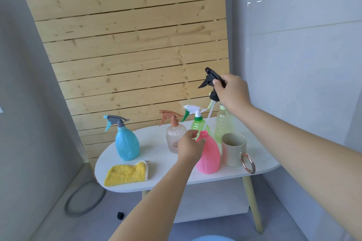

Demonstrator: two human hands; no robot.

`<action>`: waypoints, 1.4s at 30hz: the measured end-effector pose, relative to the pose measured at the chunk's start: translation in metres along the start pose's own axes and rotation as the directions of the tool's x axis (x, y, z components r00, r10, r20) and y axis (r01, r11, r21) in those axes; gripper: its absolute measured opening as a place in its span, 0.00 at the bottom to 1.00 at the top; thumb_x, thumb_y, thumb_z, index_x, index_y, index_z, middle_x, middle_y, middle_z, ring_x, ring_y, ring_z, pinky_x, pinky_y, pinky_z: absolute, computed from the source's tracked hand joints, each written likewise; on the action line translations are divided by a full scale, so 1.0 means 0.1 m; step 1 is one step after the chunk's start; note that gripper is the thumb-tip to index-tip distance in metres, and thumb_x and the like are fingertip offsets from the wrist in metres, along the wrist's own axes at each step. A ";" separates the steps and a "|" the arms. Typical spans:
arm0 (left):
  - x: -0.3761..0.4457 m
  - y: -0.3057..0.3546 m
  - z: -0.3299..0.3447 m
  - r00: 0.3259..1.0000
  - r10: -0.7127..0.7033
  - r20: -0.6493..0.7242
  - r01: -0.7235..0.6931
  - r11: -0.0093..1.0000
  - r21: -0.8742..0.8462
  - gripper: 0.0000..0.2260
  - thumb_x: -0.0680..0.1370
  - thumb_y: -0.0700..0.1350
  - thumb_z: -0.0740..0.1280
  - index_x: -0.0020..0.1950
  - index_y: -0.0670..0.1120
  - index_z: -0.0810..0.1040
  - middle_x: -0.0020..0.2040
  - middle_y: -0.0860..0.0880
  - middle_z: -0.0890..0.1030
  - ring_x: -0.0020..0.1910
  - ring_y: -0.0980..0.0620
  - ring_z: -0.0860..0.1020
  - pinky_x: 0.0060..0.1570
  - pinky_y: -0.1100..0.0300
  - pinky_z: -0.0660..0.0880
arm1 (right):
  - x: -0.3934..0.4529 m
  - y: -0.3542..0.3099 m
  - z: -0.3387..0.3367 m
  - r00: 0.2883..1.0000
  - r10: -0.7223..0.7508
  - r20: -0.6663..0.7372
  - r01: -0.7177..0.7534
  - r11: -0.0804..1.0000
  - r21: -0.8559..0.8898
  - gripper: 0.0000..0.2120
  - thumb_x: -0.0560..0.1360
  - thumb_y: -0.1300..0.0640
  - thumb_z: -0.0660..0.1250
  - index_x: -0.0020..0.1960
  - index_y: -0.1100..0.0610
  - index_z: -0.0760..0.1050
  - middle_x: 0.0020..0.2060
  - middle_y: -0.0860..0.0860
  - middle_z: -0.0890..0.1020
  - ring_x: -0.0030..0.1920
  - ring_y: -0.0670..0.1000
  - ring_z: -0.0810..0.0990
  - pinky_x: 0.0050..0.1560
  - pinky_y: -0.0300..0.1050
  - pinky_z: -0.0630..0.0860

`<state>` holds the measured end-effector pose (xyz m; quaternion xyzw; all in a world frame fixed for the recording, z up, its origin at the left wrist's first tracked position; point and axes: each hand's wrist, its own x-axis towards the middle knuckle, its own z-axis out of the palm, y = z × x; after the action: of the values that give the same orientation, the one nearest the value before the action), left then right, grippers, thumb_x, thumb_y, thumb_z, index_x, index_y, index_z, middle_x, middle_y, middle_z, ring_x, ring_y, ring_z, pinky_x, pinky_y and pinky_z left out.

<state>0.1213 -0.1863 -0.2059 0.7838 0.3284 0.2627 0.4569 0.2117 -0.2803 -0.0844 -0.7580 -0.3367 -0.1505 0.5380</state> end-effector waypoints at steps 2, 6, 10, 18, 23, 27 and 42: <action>0.01 -0.01 0.04 1.000 -0.001 -0.004 0.001 1.000 0.000 0.18 0.78 0.45 0.66 0.67 0.46 0.72 0.62 0.49 0.77 0.59 0.50 0.76 0.53 0.60 0.71 | 0.03 -0.02 -0.02 1.000 -0.007 -0.002 0.007 1.000 0.023 0.11 0.78 0.58 0.60 0.46 0.63 0.77 0.35 0.54 0.78 0.38 0.59 0.80 0.38 0.54 0.78; 0.02 -0.02 0.08 1.000 0.013 -0.025 -0.012 1.000 0.014 0.17 0.78 0.44 0.66 0.67 0.45 0.73 0.60 0.50 0.79 0.56 0.52 0.76 0.49 0.63 0.68 | 0.06 0.00 0.04 0.999 -0.006 0.035 0.007 1.000 -0.026 0.10 0.79 0.58 0.59 0.44 0.60 0.76 0.33 0.52 0.77 0.30 0.47 0.75 0.30 0.39 0.70; 0.05 -0.05 0.10 0.999 0.037 0.000 -0.037 0.997 0.071 0.19 0.77 0.43 0.66 0.67 0.45 0.73 0.61 0.48 0.77 0.54 0.51 0.75 0.49 0.62 0.68 | -0.01 0.10 0.20 0.991 0.043 0.125 -0.033 0.996 -0.081 0.10 0.79 0.57 0.60 0.45 0.60 0.78 0.37 0.55 0.82 0.37 0.54 0.79 0.37 0.41 0.72; 0.04 -0.18 0.13 0.993 -0.014 0.113 0.014 1.000 -0.001 0.25 0.75 0.44 0.70 0.70 0.49 0.65 0.65 0.50 0.72 0.53 0.52 0.71 0.52 0.58 0.69 | -0.13 0.36 0.42 0.841 0.171 0.514 -0.013 0.955 -0.296 0.11 0.78 0.55 0.62 0.54 0.60 0.79 0.37 0.54 0.77 0.40 0.53 0.73 0.32 0.40 0.63; 0.03 -0.27 0.13 0.992 -0.027 0.124 0.036 0.997 -0.070 0.29 0.73 0.46 0.72 0.71 0.48 0.65 0.66 0.50 0.71 0.57 0.51 0.71 0.56 0.57 0.70 | -0.10 0.40 0.47 0.768 0.202 0.608 0.064 0.920 -0.386 0.13 0.77 0.56 0.65 0.58 0.61 0.77 0.49 0.57 0.80 0.45 0.53 0.74 0.38 0.42 0.67; 0.02 -0.32 0.16 0.994 -0.030 0.102 0.039 0.996 -0.079 0.30 0.73 0.48 0.72 0.72 0.47 0.64 0.67 0.49 0.71 0.64 0.48 0.71 0.61 0.55 0.70 | -0.05 0.38 0.50 0.717 0.223 0.660 0.115 0.897 -0.427 0.11 0.75 0.56 0.67 0.47 0.65 0.77 0.40 0.55 0.74 0.41 0.53 0.71 0.41 0.42 0.65; 0.01 -0.34 0.18 0.998 -0.007 0.069 0.015 0.994 -0.108 0.29 0.73 0.48 0.73 0.71 0.46 0.66 0.65 0.49 0.72 0.63 0.50 0.71 0.60 0.56 0.70 | -0.11 0.08 0.64 0.745 0.168 0.645 0.335 0.742 -0.580 0.28 0.73 0.63 0.63 0.71 0.49 0.65 0.29 0.49 0.74 0.26 0.48 0.73 0.38 0.43 0.76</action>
<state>0.1256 -0.1826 -0.2445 0.7645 0.3022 0.2508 0.5112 0.2004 -0.2271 -0.1202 -0.8831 -0.4641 -0.0076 0.0689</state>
